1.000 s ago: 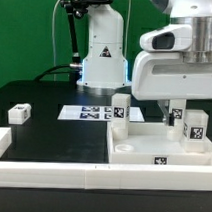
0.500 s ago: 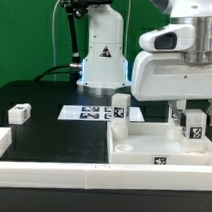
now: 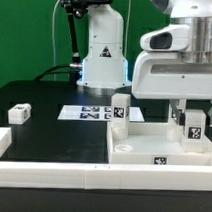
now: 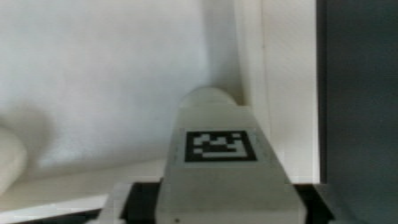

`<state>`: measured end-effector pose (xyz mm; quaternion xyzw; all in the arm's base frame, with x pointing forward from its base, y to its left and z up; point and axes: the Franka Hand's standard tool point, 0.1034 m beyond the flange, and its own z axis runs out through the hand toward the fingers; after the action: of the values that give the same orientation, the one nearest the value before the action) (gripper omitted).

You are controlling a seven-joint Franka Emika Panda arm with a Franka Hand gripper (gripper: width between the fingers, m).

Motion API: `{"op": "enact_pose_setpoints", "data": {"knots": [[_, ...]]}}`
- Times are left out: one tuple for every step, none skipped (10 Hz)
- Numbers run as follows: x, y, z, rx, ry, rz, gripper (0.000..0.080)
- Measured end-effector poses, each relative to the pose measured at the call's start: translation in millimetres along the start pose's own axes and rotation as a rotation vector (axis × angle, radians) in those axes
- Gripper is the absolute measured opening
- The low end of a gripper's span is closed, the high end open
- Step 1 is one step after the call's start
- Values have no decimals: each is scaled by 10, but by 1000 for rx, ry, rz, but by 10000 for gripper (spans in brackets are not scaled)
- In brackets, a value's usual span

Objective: Assemble square table

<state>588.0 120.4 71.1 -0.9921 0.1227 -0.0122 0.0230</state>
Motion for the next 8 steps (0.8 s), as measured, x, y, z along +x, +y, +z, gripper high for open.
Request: {"op": "enact_pose_setpoints", "data": {"knots": [[-5,-2,3,0,1,115,289],[-6,-2,6,1,3,225,290],[-5,0,9,13,8,327,290],[-8,-2,10,20,5,451,290],[-10,-7,10,21,3,558,290],[-18,-20,12,21,1,656,290],[-24,-33,13,23,-1,743,290],[-26,-40,12,29,-7,845,290]]}}
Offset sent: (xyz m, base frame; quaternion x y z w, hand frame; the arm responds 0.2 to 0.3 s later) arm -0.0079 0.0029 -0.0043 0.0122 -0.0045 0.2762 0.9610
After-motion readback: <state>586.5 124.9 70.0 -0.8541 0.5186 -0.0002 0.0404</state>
